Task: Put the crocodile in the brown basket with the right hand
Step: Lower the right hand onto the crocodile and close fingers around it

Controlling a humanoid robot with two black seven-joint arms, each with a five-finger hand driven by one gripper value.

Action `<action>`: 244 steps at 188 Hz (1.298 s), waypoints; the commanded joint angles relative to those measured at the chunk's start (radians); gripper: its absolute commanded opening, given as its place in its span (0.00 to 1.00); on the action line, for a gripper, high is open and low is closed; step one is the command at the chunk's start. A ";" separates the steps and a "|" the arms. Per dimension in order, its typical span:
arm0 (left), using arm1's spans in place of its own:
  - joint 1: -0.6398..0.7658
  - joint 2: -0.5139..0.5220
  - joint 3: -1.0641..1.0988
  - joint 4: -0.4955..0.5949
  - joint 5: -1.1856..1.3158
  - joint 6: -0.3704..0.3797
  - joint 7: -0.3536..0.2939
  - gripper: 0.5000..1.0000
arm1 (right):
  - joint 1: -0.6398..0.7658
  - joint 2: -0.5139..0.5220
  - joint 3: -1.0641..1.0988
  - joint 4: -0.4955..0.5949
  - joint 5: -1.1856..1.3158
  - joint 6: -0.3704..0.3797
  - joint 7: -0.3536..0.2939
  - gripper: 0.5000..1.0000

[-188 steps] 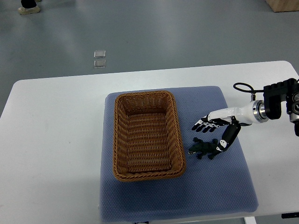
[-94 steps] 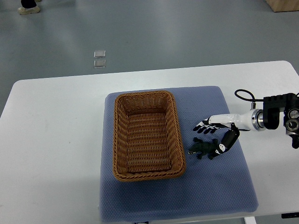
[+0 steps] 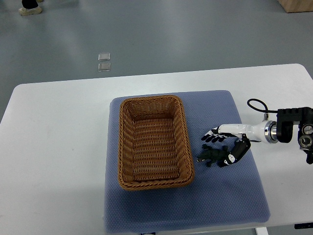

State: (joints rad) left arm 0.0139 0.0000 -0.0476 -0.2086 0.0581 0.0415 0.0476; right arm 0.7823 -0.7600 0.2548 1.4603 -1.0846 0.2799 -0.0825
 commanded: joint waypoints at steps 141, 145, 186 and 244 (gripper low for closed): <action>0.001 0.000 0.000 0.000 0.000 0.000 0.000 1.00 | -0.081 0.011 0.000 -0.032 -0.095 -0.108 0.106 0.58; 0.001 0.000 0.000 0.000 0.000 0.000 0.000 1.00 | -0.086 0.013 -0.002 -0.034 -0.097 -0.111 0.109 0.56; 0.003 0.000 0.000 0.000 0.000 0.000 0.000 1.00 | -0.098 0.024 -0.002 -0.047 -0.143 -0.128 0.142 0.18; 0.003 0.000 0.000 0.000 0.000 0.000 0.000 1.00 | -0.087 0.016 0.000 -0.049 -0.152 -0.139 0.147 0.00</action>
State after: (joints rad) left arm 0.0170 0.0000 -0.0475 -0.2086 0.0579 0.0414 0.0476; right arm 0.6892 -0.7405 0.2535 1.4114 -1.2359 0.1406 0.0633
